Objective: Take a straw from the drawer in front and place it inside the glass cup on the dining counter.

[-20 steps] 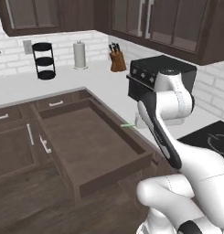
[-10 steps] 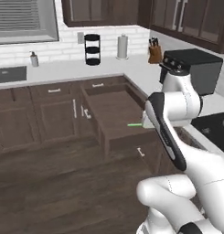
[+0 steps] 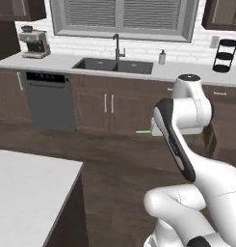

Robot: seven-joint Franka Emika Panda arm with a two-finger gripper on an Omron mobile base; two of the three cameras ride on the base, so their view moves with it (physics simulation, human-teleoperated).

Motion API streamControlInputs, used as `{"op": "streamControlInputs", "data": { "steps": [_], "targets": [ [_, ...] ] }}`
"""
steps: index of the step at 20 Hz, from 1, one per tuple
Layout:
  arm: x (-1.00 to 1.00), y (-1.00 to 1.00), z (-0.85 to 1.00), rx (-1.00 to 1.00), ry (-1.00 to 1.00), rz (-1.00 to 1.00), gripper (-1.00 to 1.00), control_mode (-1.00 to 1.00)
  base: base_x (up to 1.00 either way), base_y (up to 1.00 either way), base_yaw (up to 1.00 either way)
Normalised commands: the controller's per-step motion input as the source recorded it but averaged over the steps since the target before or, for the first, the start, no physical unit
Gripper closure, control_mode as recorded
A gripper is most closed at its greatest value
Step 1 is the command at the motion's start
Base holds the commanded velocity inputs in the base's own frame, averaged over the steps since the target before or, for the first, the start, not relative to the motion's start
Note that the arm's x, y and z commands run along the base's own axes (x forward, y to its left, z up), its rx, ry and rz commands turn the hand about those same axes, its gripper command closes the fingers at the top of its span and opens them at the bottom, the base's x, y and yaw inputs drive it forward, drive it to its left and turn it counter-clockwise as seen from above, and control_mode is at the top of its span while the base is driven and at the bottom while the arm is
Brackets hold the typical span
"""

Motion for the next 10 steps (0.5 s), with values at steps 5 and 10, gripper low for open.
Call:
{"op": "streamControlInputs", "data": {
  "steps": [5,10],
  "targets": [
    [0.00,0.00,0.00,0.00,0.00,0.00,1.00,1.00,0.03,0.32,0.74],
    [0.00,0.00,0.00,0.00,0.00,0.00,1.00,1.00,0.44,-0.28,0.38]
  ]
}}
